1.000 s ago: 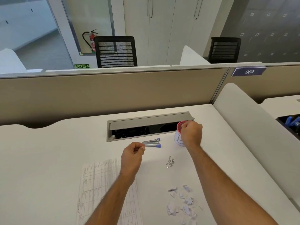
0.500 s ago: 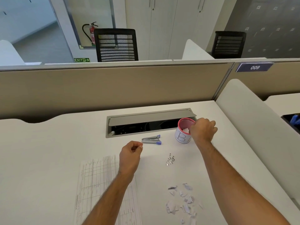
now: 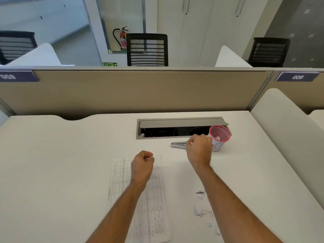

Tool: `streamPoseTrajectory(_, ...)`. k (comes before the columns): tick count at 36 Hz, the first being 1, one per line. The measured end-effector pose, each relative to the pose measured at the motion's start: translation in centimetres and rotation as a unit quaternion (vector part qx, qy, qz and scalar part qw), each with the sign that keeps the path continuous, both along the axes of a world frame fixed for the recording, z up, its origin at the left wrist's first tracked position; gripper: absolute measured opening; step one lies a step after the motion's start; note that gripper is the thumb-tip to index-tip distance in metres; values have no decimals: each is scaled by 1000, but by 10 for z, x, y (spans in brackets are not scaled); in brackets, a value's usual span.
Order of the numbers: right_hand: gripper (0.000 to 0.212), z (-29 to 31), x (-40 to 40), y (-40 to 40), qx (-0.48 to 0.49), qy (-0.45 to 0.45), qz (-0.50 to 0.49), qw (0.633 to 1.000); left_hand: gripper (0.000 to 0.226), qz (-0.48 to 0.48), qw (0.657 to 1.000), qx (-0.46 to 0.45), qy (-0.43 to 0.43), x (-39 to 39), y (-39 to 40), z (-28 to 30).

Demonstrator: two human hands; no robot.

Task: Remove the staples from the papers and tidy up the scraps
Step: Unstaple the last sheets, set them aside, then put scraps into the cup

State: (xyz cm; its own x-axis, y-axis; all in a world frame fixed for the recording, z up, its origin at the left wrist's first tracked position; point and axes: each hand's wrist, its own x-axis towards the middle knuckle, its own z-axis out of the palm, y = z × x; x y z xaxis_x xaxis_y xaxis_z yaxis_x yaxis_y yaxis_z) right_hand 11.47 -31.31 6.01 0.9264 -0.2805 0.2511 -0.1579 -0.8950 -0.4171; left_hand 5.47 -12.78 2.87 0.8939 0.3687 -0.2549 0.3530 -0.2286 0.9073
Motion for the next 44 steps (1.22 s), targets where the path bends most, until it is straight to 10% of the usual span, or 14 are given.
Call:
streamPoseTrajectory(15, 33, -37, -98, 93, 41, 277, 89, 956, 40, 4, 960, 240, 145, -71, 61, -23)
streamPoseTrajectory(28, 93, -68, -153, 127, -28, 306, 23, 951, 55, -64, 923, 295, 239, -115, 60, -38)
streamPoseTrajectory(44, 67, -65, -146, 131, 44, 347, -64, 935, 39, -116, 911, 329, 221, -126, 56, -42)
